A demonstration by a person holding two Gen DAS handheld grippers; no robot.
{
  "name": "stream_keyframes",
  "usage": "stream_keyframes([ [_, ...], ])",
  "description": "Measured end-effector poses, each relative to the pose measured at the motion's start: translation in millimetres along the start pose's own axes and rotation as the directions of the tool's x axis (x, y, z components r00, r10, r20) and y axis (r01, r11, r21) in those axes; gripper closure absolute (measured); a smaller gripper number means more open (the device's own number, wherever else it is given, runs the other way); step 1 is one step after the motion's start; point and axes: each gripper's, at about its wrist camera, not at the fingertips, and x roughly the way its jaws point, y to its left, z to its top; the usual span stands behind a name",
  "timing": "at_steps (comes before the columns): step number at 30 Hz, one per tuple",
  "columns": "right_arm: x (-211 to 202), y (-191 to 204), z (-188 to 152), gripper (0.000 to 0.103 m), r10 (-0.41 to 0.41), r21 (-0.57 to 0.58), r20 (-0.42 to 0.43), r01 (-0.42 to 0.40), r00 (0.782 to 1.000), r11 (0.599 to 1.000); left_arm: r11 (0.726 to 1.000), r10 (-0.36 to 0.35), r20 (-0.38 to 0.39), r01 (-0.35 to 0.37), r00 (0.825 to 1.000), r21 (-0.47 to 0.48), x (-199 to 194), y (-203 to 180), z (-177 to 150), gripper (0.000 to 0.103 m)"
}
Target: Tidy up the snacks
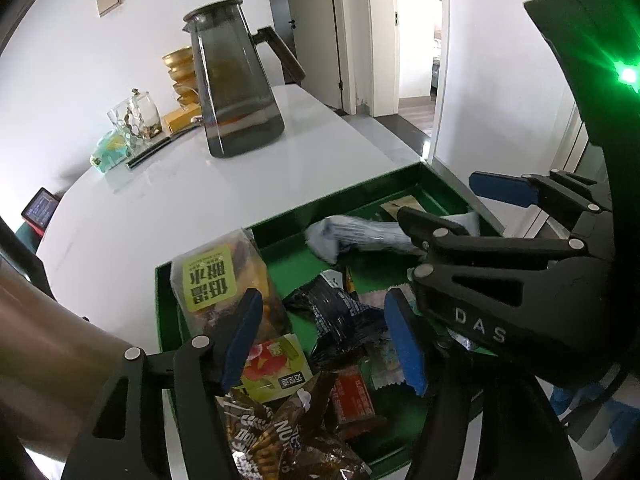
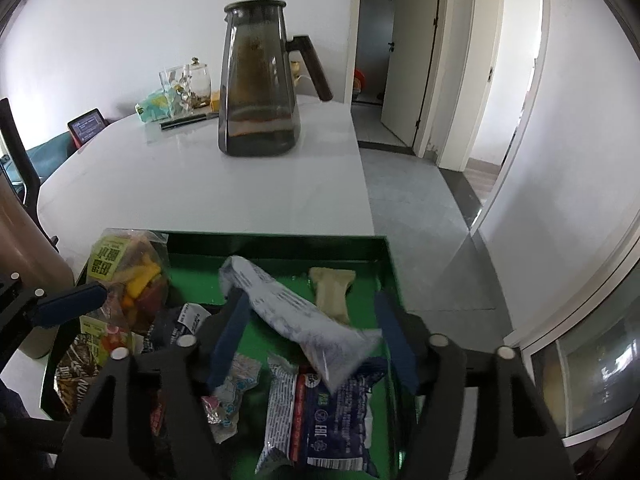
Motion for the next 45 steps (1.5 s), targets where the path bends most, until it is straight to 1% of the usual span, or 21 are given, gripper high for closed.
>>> stream_keyframes([
  [13,-40.3,4.2,12.2,0.0,-0.03,0.005,0.054,0.029,0.998,1.0,1.0,0.008,0.056,-0.008,0.998,-0.007,-36.4,3.3,-0.3,0.042],
  [21,-65.5,7.1,14.2,0.0,-0.041,0.015,0.096,0.039,0.995,0.999,1.0,-0.005,0.071,0.005,0.997,-0.005,-57.2,8.3,-8.4,0.04],
  [29,-100.3,22.9,13.9,0.0,-0.045,-0.011,0.134,0.047,0.99,0.999,1.0,-0.028,0.084,0.028,0.996,-0.001,-88.2,16.4,-24.4,0.04],
  [38,-150.3,52.6,-1.0,0.0,-0.057,-0.034,0.154,0.063,0.986,0.997,0.999,-0.051,0.085,0.051,0.995,0.0,-124.5,42.4,-57.6,0.04],
  [41,-172.5,64.5,-10.2,0.0,-0.07,-0.035,0.158,0.077,0.985,0.996,0.998,-0.066,0.083,0.066,0.994,-0.001,-139.6,57.0,-73.6,0.04],
  [45,-204.7,84.6,-24.4,0.0,-0.091,-0.038,0.165,0.099,0.982,0.994,0.998,-0.057,0.089,0.058,0.994,-0.001,-161.3,85.5,-100.4,0.04],
])
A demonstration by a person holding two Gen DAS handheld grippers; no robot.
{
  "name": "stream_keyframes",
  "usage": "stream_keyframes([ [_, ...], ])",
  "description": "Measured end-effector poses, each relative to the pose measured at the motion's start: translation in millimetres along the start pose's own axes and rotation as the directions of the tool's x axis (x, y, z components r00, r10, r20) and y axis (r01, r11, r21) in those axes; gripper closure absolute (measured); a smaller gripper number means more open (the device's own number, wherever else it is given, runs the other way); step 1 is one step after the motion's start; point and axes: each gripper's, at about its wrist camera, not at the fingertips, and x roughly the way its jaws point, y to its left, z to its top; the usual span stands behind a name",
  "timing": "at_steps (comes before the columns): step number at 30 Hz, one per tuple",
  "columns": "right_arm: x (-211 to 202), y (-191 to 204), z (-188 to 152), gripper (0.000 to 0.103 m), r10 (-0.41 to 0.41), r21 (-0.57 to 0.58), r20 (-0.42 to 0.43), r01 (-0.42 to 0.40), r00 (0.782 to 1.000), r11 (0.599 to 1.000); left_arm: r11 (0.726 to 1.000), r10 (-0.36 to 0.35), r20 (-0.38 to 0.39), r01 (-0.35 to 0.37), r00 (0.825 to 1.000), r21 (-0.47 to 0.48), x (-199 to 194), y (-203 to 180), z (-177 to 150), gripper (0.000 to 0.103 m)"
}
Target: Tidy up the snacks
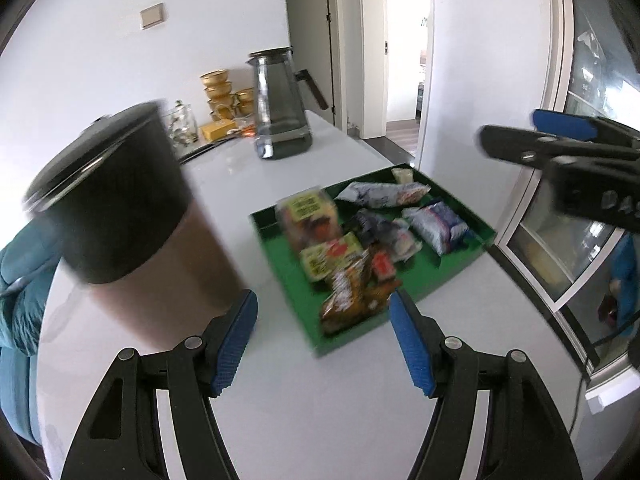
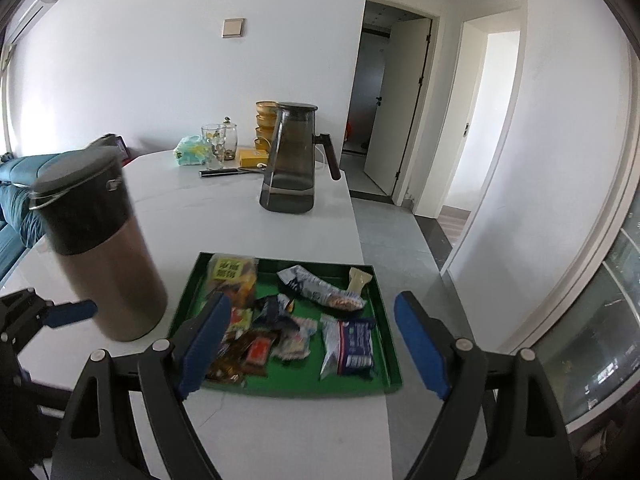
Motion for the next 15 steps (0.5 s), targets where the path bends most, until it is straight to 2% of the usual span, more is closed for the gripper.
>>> stream_keyframes([
  [5,-38.0,25.2,-13.6,0.0,-0.009,0.006,0.003,0.009,1.0,1.0,0.999,0.038,-0.013,-0.038,0.999,-0.016,-30.8,50.7,-38.5,0.038],
  [9,-57.5,50.4,-31.4,0.0,-0.006,0.005,-0.022,0.006,1.0,1.0,0.995,0.094,-0.04,-0.095,0.995,-0.029,-53.0,105.0,-79.9,0.035],
  [15,-69.4,85.1,-63.7,0.0,0.015,0.017,-0.086,-0.014,0.996,1.0,0.979,0.178,-0.124,-0.189,0.976,-0.083,-71.8,181.8,-143.6,0.035],
])
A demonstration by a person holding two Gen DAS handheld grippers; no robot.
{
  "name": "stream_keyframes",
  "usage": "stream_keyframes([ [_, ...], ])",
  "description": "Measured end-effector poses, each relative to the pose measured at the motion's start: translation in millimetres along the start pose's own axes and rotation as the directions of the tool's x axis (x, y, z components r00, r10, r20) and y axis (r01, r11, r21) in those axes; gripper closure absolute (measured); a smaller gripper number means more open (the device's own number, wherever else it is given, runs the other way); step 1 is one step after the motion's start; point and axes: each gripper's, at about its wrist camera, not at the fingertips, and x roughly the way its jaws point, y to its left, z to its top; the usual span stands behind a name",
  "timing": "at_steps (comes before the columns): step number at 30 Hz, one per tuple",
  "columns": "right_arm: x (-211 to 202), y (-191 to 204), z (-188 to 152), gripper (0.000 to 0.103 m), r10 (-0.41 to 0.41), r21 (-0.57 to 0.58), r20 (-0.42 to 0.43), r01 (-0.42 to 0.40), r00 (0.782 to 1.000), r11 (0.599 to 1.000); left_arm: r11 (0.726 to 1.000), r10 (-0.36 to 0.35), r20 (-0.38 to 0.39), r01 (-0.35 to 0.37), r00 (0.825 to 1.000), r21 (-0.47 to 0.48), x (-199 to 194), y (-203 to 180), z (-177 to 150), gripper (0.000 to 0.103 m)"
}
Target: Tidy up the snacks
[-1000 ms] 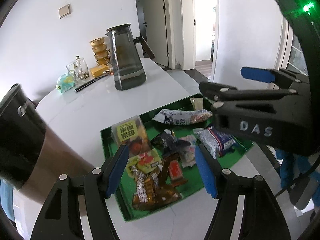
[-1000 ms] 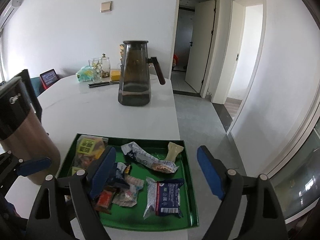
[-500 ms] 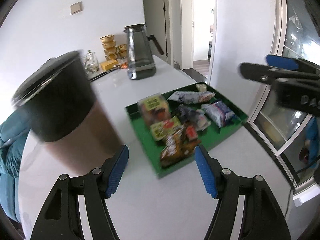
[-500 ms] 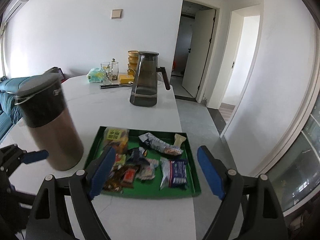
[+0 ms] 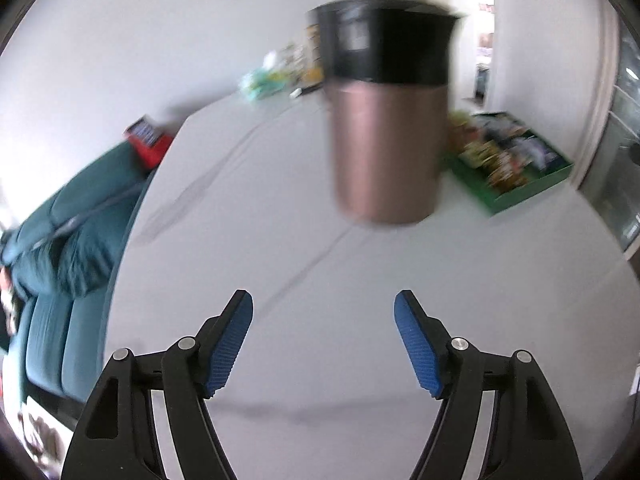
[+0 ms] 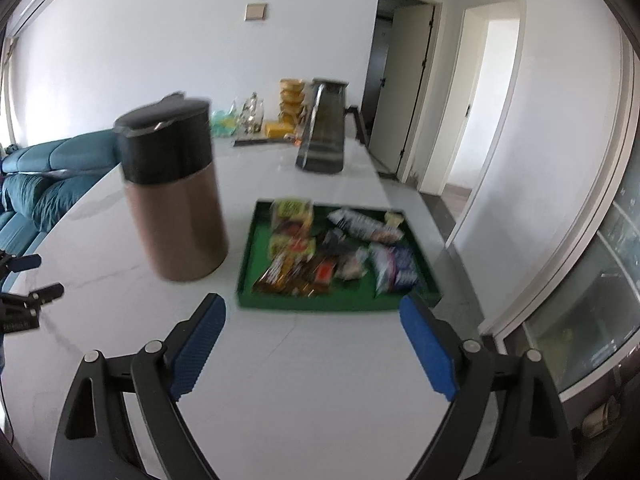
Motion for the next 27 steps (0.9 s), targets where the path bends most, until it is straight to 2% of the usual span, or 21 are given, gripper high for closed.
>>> stream_keyframes([
  [6,-0.9,34.3,-29.2,0.0,0.018,0.019,-0.05,-0.017,0.999,1.0,0.994,0.034,-0.058,-0.039,0.998,-0.099,11.2,47.0,-42.7,0.035],
  [12,3.8,67.7,-56.0,0.0,0.035,0.016,-0.108,-0.034,0.994,0.999,0.989,0.023,-0.083,-0.035,0.996,-0.147,18.0,64.4,-70.6,0.035],
  [20,6.9,92.6,-72.9,0.0,0.038,0.019,-0.155,-0.035,0.987,0.999,0.989,-0.019,-0.111,0.002,0.994,-0.148,24.9,69.6,-82.3,0.035],
  [27,3.1,96.4,-77.1,0.0,0.031,0.029,-0.165,-0.026,0.986,0.999,0.988,-0.09,-0.077,0.08,0.993,-0.129,15.7,61.7,-74.0,0.035],
])
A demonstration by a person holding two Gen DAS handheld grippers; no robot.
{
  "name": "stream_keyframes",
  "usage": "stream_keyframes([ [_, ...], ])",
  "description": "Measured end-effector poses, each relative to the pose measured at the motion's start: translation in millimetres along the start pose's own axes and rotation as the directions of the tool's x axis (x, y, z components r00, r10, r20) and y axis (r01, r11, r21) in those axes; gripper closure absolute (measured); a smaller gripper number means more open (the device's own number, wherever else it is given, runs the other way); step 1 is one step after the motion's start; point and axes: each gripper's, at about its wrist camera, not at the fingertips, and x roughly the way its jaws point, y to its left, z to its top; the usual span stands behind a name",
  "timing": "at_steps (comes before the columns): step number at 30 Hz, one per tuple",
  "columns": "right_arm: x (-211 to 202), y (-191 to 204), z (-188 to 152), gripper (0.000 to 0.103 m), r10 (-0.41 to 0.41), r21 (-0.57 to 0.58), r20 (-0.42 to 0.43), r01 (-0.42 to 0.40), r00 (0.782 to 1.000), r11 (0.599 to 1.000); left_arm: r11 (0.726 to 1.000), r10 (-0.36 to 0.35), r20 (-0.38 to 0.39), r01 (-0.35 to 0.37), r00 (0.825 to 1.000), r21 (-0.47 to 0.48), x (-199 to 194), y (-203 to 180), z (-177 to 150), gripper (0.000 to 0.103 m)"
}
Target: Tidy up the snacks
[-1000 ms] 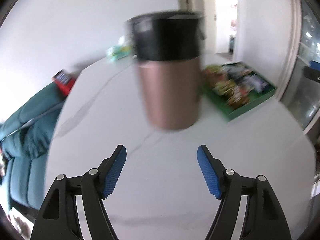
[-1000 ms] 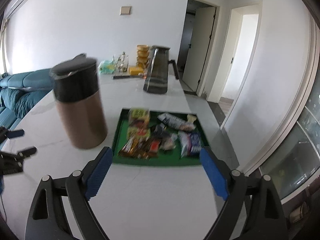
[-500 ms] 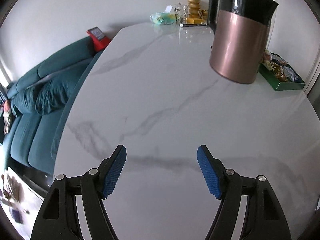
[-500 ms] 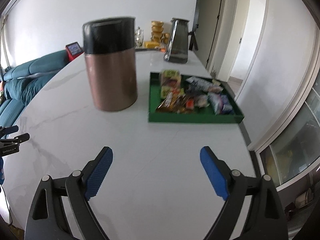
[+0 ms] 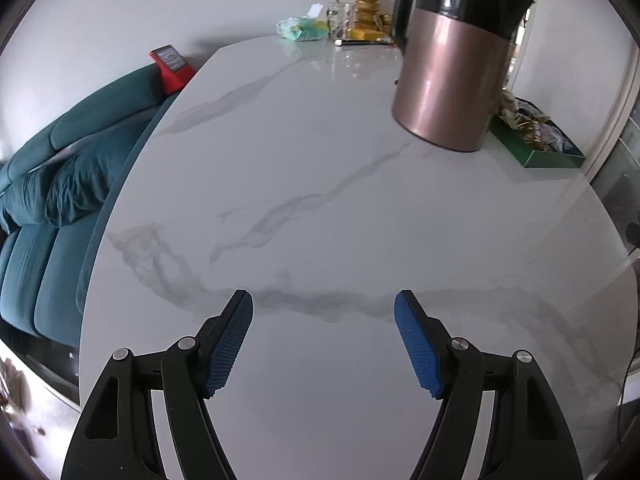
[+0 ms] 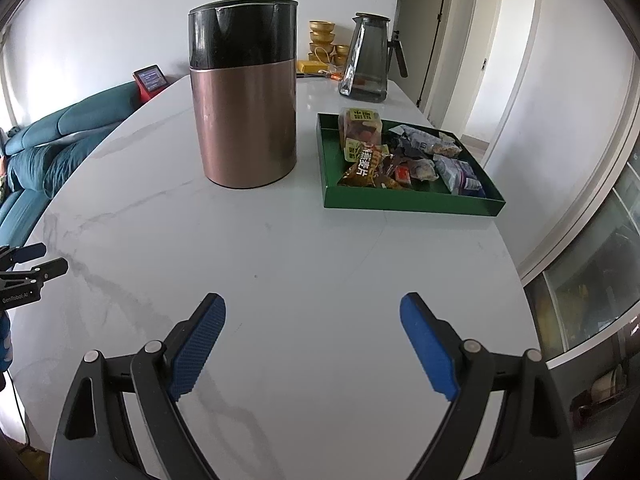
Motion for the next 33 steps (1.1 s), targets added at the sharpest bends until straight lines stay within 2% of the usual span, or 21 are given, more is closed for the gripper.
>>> stream_keyframes([
  [10,-6.2,-9.7,-8.2,0.0,-0.016,0.021,-0.009,0.016,1.0,1.0,0.999,-0.041,0.011,0.041,0.999,0.028,-4.5,-15.6,9.4,0.035],
  [21,-14.2,-28.9,-17.3,0.0,-0.029,0.066,0.002,0.029,1.0,0.997,0.99,-0.04,0.04,0.034,0.998,0.14,-11.4,-47.0,15.9,0.035],
  [33,-13.4,-43.3,-25.0,0.0,-0.041,0.091,-0.008,0.042,0.999,0.995,0.987,-0.047,0.042,0.04,0.998,0.155,-10.4,-58.3,16.8,0.035],
])
